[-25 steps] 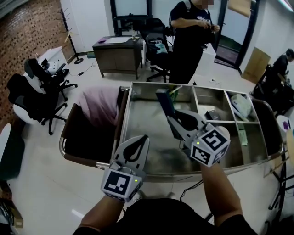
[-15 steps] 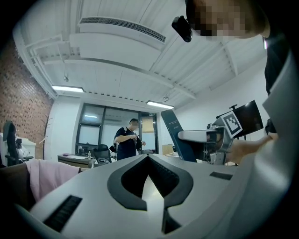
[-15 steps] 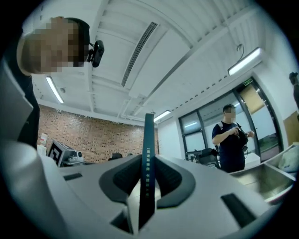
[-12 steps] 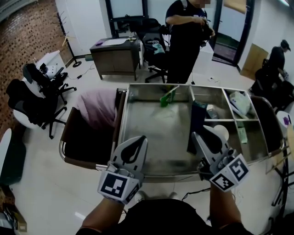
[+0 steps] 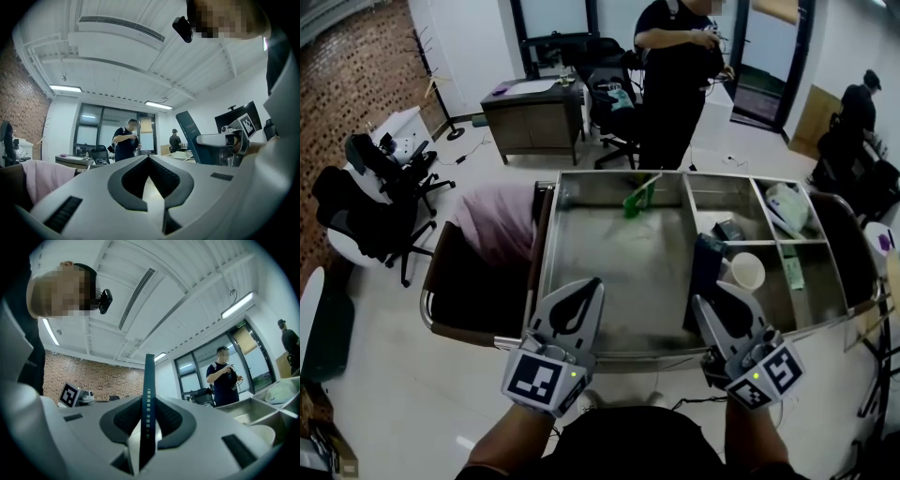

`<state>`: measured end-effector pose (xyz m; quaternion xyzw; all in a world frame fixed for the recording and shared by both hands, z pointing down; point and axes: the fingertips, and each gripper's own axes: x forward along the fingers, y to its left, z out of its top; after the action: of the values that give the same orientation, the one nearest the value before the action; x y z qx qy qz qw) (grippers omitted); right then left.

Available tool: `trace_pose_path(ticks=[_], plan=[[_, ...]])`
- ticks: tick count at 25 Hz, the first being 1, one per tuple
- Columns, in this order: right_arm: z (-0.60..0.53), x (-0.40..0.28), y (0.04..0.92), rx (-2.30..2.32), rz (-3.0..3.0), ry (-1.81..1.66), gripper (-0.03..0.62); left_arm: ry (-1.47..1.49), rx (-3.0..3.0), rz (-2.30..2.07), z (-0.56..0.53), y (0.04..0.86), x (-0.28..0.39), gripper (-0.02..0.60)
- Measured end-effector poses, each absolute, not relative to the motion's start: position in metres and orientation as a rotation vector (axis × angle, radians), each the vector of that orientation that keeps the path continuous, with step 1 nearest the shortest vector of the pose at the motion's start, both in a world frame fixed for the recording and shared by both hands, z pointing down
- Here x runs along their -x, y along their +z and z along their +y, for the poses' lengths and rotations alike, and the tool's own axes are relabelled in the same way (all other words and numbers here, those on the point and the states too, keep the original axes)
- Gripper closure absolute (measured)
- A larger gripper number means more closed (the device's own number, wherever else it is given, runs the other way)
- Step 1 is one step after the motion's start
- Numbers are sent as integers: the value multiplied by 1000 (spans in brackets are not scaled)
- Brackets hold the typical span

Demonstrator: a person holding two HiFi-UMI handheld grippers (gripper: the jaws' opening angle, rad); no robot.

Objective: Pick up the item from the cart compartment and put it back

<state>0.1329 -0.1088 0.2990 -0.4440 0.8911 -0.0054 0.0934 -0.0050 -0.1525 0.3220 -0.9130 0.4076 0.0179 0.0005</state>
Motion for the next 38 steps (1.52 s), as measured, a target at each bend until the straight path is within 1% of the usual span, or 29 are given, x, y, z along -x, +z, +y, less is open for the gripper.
trace_pose_path(ticks=[10, 38], plan=[[-106, -134, 306, 1310, 2654, -84, 490, 33, 2863, 1255, -149, 323, 0, 581], [-110, -132, 305, 1308, 2673, -96, 490, 55, 2858, 1275, -150, 320, 6, 581]])
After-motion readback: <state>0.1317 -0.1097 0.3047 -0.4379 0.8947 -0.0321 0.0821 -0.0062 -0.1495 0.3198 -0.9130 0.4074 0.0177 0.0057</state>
